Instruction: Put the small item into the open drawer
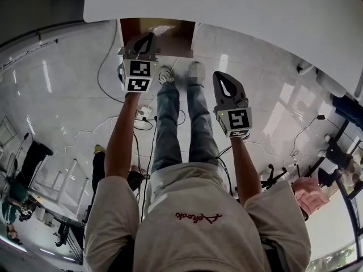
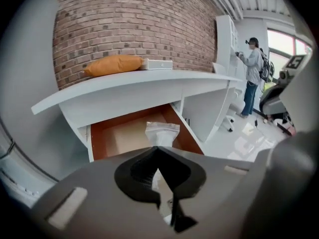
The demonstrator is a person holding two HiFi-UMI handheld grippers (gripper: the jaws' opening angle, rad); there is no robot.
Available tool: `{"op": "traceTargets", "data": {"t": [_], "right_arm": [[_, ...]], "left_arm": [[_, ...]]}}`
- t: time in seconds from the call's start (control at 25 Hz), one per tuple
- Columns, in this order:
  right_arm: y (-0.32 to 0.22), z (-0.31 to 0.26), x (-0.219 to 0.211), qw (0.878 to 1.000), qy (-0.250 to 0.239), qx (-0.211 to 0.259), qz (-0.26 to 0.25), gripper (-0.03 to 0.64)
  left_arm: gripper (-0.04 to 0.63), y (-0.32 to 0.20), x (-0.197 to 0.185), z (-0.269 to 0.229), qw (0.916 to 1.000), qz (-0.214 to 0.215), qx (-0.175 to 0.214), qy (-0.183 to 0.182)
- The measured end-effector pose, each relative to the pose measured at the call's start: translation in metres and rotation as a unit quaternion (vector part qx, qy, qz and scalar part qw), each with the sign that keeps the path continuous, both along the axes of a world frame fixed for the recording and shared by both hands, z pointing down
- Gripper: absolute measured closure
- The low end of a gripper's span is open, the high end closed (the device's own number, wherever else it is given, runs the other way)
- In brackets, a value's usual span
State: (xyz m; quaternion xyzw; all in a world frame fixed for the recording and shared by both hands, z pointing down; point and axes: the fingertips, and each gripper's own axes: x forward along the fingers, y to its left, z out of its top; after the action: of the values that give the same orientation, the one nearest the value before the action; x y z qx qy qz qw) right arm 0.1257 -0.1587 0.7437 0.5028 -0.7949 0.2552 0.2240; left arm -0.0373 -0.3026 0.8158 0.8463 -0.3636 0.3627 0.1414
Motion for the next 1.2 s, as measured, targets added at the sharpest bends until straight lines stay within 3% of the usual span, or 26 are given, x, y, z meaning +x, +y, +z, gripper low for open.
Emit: {"op": "traceTargets", "data": {"t": [0.16,0.28,0.48,0.6,0.68,0.8,0.92,1.2], "right_arm": [[-0.003,0.001,0.001,1.0,-0.002,0.008,0.003,0.604],[-0.001,0.002,0.004,1.0,-0.001,0.003,-0.001,0.604],[0.006,0.009,0.001,1.0,-0.006,-0.011,-0.006,0.604],[0.006,0.012,0.001,1.0,-0.009,-0.014,-0.009,0.604],[0.004,0.013,0.001,1.0,-0.01,-0.014,-0.01,0.604],[0.007,0.017,0.001,1.0,-0.008,-0.018,-0.008,0.604],[0.009,0.022,0.002,1.0,-0.008,-0.024,-0.004,0.604],[0.006,0.023,0.002,0.999,-0.009,-0.032,-0.004,0.604]], "left_arm": [[0.588,-0.007,0.007,0.014,0.9955,0.073,0.014,-0.06],[0.588,-0.01,0.017,0.027,0.9839,0.141,0.025,-0.108],[0.588,-0.013,0.028,0.046,0.9481,0.251,0.051,-0.189],[0.588,-0.012,0.036,0.062,0.9197,0.31,0.061,-0.233],[0.588,-0.01,0.038,0.074,0.9031,0.34,0.062,-0.254],[0.588,-0.002,0.036,0.093,0.886,0.368,0.047,-0.278],[0.588,0.004,0.036,0.111,0.879,0.381,0.029,-0.286],[0.586,-0.009,0.039,0.125,0.8818,0.38,0.002,-0.279]]}}
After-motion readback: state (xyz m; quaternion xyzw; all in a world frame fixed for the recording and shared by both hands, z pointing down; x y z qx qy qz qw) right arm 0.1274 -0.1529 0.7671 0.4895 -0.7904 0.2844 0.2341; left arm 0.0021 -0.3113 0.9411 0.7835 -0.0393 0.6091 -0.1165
